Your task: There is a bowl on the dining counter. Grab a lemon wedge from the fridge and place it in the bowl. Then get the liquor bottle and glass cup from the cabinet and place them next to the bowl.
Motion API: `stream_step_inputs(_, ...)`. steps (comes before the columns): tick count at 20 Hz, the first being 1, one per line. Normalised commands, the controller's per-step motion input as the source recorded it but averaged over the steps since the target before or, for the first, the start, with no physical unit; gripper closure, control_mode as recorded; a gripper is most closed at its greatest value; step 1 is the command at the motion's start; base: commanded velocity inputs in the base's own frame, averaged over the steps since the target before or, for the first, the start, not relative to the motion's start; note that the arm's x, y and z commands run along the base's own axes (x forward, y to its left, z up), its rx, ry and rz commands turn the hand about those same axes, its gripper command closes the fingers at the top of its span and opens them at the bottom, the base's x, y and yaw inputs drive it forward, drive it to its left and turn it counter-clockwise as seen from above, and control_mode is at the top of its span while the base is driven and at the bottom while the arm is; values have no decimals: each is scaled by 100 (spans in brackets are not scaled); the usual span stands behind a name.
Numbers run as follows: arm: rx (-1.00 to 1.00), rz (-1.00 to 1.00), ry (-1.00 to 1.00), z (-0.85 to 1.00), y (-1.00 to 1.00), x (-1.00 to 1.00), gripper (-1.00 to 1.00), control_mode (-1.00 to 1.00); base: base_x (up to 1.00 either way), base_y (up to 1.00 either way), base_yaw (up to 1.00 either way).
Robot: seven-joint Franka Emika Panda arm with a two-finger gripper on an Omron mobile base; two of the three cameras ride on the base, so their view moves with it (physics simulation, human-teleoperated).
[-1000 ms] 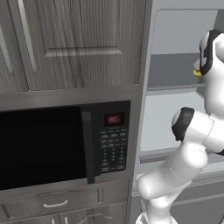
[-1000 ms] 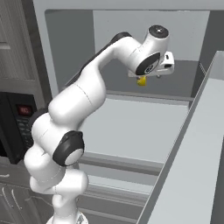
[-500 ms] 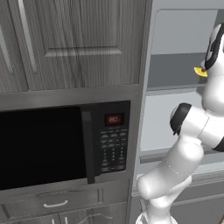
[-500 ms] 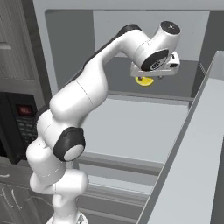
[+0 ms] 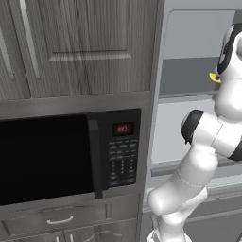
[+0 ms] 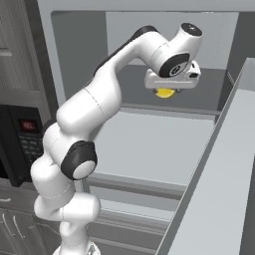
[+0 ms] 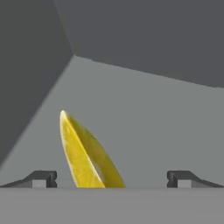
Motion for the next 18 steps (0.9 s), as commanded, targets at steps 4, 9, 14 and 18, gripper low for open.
stream_step_inputs(4,0,0,0,-28,23,-2,-100,-100,0,0,0)
stream_step_inputs(9,0,0,0,-28,16,0,-100,-100,0,0,0)
stream_step_inputs(14,0,0,0,-26,14,0,-100,-100,0,0,0)
stream_step_inputs(18,0,0,0,-28,19,0,-100,-100,0,0,0)
